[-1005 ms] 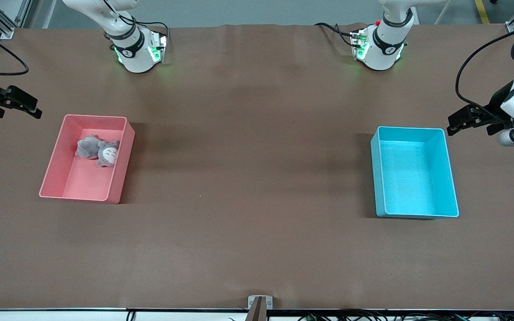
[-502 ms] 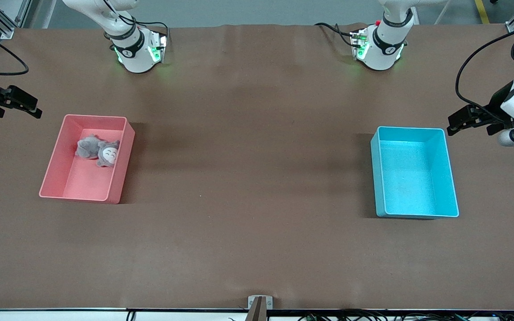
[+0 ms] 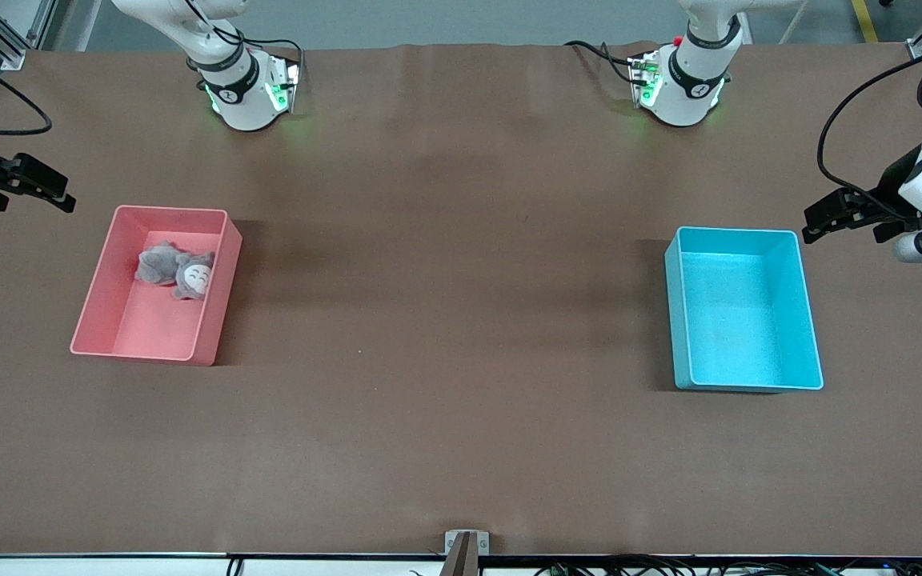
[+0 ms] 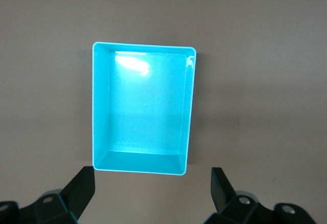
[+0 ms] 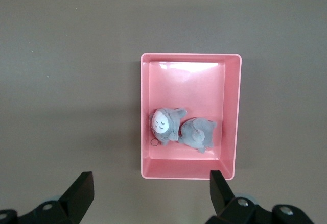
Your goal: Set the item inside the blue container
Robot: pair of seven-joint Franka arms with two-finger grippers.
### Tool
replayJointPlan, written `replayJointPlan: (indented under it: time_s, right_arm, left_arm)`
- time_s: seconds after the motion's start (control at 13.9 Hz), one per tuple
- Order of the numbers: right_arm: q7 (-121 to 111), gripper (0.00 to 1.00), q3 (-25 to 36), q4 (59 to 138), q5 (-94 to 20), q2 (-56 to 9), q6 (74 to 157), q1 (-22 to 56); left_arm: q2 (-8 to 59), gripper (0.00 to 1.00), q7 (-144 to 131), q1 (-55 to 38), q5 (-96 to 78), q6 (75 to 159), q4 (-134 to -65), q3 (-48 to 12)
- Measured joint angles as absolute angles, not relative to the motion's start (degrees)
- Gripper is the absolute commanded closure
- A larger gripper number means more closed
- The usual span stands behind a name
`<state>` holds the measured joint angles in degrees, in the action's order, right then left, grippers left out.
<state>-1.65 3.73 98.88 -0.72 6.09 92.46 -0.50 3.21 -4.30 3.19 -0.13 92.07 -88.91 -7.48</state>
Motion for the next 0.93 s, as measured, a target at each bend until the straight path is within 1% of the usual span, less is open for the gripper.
replayJointPlan:
  time_s: [0.93]
  right_arm:
    - [-1.8,0.00,3.7,98.9,0.4,6.1,92.3,-0.5]
  left_arm:
    - [3.5,0.00,-4.3,3.2,-0.1,92.3,-88.9,-7.5]
